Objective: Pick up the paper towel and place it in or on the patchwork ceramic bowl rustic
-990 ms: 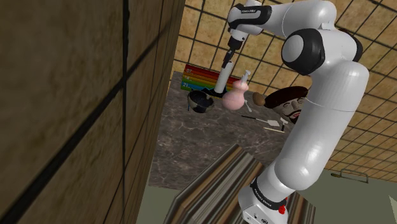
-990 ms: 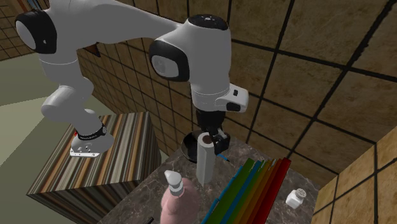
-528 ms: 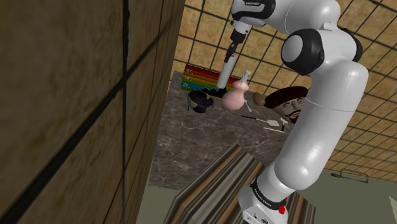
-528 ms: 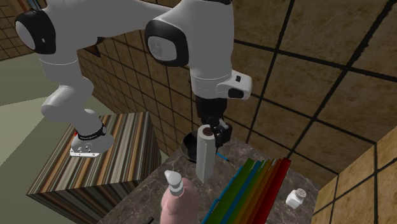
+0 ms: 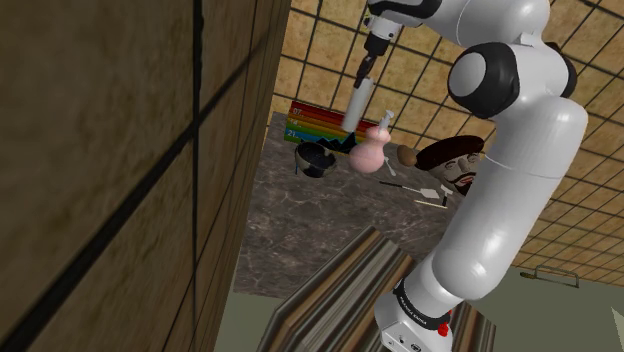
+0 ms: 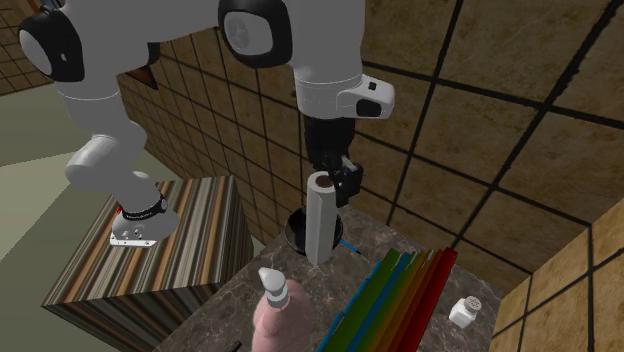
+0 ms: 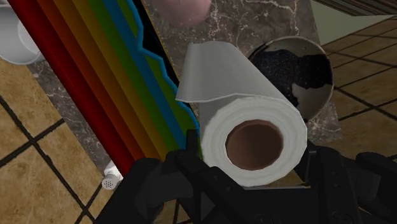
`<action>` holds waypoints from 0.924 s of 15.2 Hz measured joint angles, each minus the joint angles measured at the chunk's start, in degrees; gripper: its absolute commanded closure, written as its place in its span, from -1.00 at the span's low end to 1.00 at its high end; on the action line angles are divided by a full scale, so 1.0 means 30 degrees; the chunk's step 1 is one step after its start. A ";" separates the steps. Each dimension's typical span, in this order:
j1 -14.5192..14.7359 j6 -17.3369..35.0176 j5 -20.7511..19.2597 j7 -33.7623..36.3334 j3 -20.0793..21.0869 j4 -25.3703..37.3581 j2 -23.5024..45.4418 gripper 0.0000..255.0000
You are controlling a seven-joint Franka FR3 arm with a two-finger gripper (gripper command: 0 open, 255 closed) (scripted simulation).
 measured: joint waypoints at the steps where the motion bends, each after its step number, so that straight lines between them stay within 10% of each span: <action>1: 0.0290 -0.0196 -0.0211 0.0360 0.0078 -0.0106 -0.0358 1.00; 14: 0.3240 -0.1375 -0.2183 0.4710 0.1591 -0.1899 -0.3739 1.00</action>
